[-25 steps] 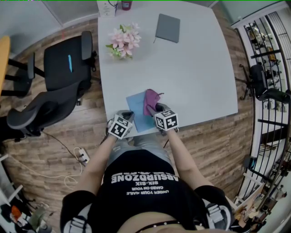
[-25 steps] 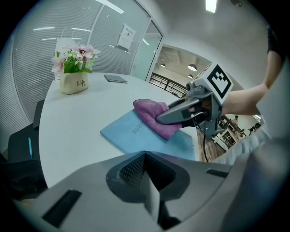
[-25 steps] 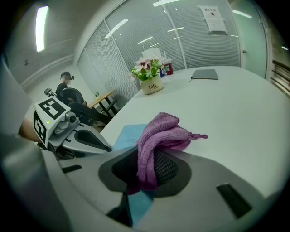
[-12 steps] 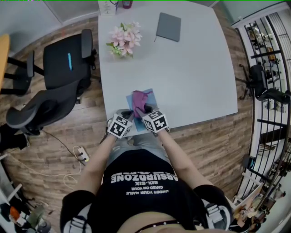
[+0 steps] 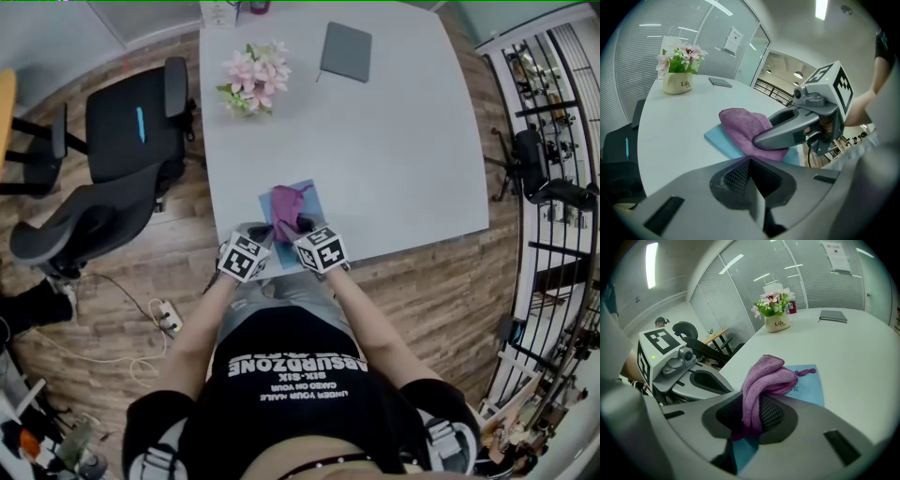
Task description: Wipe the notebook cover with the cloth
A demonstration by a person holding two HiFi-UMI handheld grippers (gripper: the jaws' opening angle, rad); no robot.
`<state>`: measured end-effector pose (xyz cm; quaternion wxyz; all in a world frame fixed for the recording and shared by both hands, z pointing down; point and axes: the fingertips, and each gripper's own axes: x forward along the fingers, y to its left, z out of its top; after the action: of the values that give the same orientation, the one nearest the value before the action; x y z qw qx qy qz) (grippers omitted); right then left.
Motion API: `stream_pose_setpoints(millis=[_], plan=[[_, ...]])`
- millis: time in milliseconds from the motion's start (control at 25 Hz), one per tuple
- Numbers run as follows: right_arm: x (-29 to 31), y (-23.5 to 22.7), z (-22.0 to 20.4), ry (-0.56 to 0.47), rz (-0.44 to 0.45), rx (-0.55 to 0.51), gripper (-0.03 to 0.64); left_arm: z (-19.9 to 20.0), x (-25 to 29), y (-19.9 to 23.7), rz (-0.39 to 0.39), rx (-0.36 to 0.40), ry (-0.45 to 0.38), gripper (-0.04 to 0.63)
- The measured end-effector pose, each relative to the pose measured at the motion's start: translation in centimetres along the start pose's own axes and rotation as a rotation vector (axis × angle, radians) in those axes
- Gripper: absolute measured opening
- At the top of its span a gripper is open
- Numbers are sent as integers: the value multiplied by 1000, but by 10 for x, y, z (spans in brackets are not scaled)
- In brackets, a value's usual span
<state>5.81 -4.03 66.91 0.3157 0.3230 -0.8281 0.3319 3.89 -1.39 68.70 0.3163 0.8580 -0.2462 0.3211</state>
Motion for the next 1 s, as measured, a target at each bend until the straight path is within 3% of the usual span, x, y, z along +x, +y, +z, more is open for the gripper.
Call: stream_pose_setpoints(millis=[1000], plan=[[-17,26,-44,63,73,41,91,0,1,-1,0,34,-4,17]])
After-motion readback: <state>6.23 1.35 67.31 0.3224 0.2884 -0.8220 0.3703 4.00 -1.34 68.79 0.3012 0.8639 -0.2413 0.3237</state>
